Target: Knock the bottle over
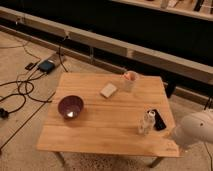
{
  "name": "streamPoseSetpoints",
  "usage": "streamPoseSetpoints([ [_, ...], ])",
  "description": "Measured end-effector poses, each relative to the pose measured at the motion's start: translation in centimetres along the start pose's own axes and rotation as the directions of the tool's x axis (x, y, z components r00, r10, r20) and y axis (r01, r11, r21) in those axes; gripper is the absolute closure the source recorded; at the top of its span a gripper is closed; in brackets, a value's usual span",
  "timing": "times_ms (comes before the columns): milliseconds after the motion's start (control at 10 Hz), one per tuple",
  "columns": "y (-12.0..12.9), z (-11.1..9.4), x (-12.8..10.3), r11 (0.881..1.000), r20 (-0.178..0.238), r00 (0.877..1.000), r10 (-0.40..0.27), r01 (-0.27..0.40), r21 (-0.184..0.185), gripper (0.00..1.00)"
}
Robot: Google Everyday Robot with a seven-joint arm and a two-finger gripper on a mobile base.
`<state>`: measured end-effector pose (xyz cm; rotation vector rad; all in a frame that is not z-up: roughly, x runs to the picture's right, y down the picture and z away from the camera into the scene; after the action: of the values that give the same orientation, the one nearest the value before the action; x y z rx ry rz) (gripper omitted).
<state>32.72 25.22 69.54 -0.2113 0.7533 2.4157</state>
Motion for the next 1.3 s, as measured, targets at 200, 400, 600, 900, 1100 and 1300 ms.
streamPoseSetpoints([
  [200,3.3,0.3,-1.6,0.999,0.010,0.999,-0.033,0.033,-0.015,0.35],
  [400,6.5,0.4,-2.4,0.997,0.007,0.998,-0.068,0.068,-0.026,0.35],
  [600,10.3,-0.2,-1.9,0.993,-0.021,0.994,-0.111,0.110,-0.046,0.35],
  [900,15.7,-1.4,1.4,0.981,-0.108,0.978,-0.181,0.171,-0.097,0.35],
  [1100,18.4,-1.8,2.9,0.972,-0.146,0.965,-0.218,0.202,-0.117,0.35],
  [1300,20.2,-1.9,3.0,0.968,-0.145,0.960,-0.238,0.222,-0.121,0.35],
])
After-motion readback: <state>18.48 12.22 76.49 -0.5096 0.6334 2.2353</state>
